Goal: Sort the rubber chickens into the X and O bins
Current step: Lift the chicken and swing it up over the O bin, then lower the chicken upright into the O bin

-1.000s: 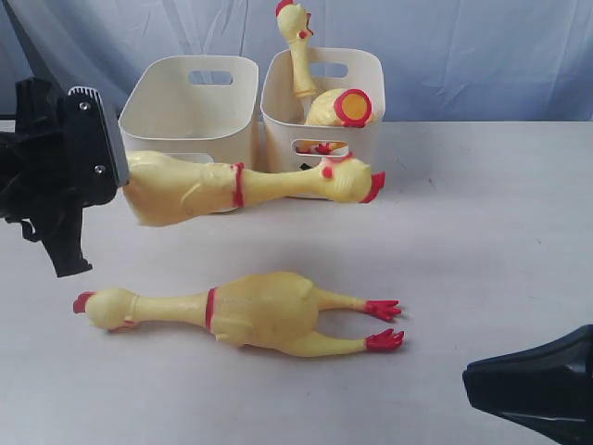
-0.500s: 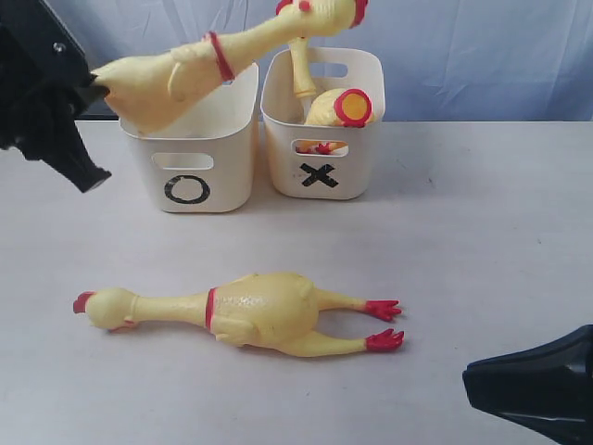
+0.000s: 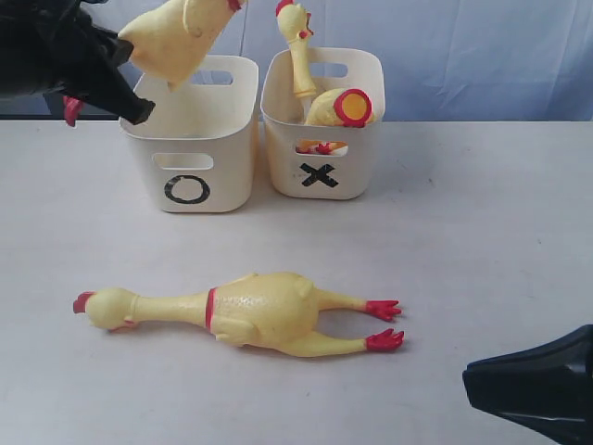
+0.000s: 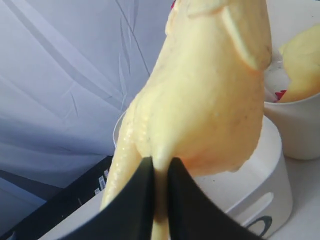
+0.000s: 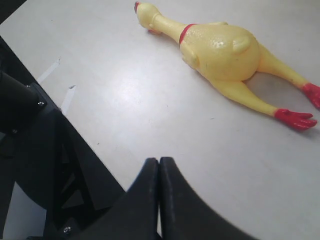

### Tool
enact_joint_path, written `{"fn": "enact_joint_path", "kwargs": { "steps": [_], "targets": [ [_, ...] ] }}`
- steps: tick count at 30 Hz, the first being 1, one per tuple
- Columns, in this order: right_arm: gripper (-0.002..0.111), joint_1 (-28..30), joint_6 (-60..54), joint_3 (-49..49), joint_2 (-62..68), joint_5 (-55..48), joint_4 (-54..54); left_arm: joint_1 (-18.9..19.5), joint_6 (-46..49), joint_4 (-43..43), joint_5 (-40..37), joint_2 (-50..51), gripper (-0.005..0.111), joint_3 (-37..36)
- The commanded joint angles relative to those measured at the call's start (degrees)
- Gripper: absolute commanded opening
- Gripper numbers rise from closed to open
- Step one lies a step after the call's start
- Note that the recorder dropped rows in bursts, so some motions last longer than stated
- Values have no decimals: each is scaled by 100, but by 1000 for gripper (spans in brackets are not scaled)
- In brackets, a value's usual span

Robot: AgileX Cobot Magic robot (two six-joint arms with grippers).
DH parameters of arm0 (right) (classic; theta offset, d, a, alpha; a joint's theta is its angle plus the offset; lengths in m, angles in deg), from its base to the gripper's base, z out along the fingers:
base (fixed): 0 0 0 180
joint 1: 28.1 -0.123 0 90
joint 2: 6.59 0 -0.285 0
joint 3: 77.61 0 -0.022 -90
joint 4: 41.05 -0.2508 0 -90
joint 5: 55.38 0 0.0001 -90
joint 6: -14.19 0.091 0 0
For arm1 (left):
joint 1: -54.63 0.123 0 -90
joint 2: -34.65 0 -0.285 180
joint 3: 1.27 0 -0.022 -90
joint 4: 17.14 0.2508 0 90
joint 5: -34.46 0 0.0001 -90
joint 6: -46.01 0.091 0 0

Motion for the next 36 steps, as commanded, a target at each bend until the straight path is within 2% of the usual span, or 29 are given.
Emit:
{"fn": "enact_joint_path", "kwargs": {
  "steps": [1,18,36],
  "targets": [
    [-1,11,-35,21,-37,36,-29,-33,-106,-383,103,494,0,527],
    [-1,11,-60,21,-37,60,-29,-22,-106,-1659,-41,2038,0,2114],
    [-1,11,-60,21,-37,70,-29,-22,-361,-1692,328,3135,0,2866]
  ]
}}
